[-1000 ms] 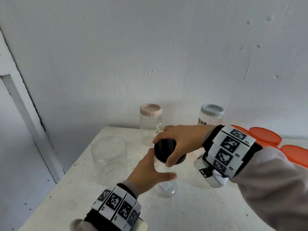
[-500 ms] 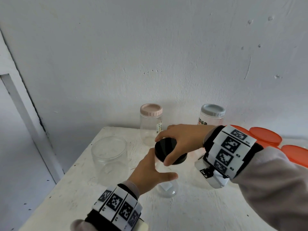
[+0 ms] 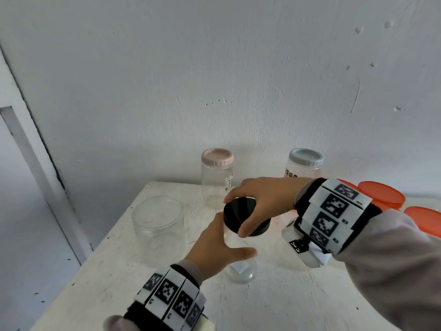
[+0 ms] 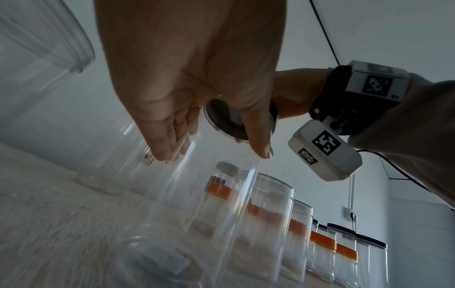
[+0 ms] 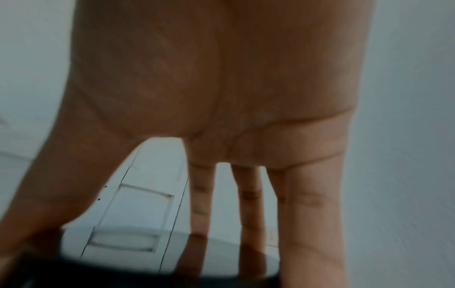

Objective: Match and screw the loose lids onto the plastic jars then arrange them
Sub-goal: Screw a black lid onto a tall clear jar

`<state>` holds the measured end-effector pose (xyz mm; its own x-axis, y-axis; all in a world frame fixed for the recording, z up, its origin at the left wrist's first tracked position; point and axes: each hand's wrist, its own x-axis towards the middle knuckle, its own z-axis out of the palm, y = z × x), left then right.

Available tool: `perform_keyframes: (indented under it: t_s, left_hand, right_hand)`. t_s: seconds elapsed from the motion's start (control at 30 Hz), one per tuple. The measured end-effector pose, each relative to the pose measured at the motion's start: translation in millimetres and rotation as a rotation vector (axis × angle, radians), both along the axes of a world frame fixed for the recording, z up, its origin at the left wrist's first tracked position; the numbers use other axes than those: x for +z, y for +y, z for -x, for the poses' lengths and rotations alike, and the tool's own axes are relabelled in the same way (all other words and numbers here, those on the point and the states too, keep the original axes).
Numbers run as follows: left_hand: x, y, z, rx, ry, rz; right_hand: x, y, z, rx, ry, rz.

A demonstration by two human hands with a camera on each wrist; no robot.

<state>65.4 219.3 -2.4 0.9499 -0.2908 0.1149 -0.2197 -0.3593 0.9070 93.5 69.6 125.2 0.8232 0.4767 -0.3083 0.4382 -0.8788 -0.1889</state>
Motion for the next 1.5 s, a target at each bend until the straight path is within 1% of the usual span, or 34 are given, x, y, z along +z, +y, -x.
perform_keyframes:
  t_s: [0.1,0.17,0.2,0.3,0.37,0.47,0.63,0.67,0.73,0.8,0.83,0.93,1.1,1.13,1.2,1.27,1.3,1.5]
  left_hand:
    - [0,0,0,-0.015,0.004,0.015]
    - [0,0,0,-0.016,0.006,0.011]
    - [0,0,0,-0.015,0.005,0.008]
    - [0,1,-1,-0.012,0.005,0.004]
    - [0,1,-1,-0.013,0.004,0.004]
    - [-1,1,-1,-0.012,0.006,0.006]
    - [-1,1,-2,-0.019,0.018,0.021]
    - [-1,1,-2,-0.021,0.016,0.018]
    - [0,1,-3,-0.021,0.006,-0.001]
    - [0,1,-2,-0.013,0.002,-0.017]
    - [0,1,-3,-0.014,0.003,-0.018]
    - [0,1,-3,-0.015,0.01,-0.018]
    - [0,2,-1,-0.032,0.013,0.01]
    - [0,2,-1,-0.032,0.012,0.007]
    - [1,2,-1,-0.025,0.009,-0.005]
    - [1,2,-1,-0.018,0.007,-0.015]
    - [1,2,-1,-0.016,0.009,-0.016]
    - [0,2,-1,-0.013,0.02,-0.012]
  right_hand:
    - [-6,5,2,-0.067,-0.066,0.047]
    - [-7,6,2,-0.079,-0.092,0.077]
    - [-6,5,2,-0.074,-0.077,0.076]
    - [0,2,0,-0.011,0.049,0.044]
    - [3,1,0,0.021,0.064,0.021]
    - [1,1,-1,-0.001,-0.009,0.01]
    - [-12,8,2,-0.083,-0.187,0.091]
    - [-12,7,2,-0.089,-0.181,0.09]
    - [-8,5,2,-0.071,-0.083,0.053]
    - [-3,2,3,-0.008,0.017,0.014]
    - [-1,2,2,0.021,0.028,0.008]
    - [-1,3,0,0.04,-0.022,0.009]
    - [-11,8,0,-0.037,-0.162,0.072]
    - [-11,9,0,-0.041,-0.156,0.071]
    - [-8,7,-1,-0.033,-0.078,0.058]
    - [-3,4,-1,0.002,0.004,0.058]
    - [-2,3,-1,0.017,0.012,0.054]
    - [-7,-1,-1,0.031,-0.074,0.015]
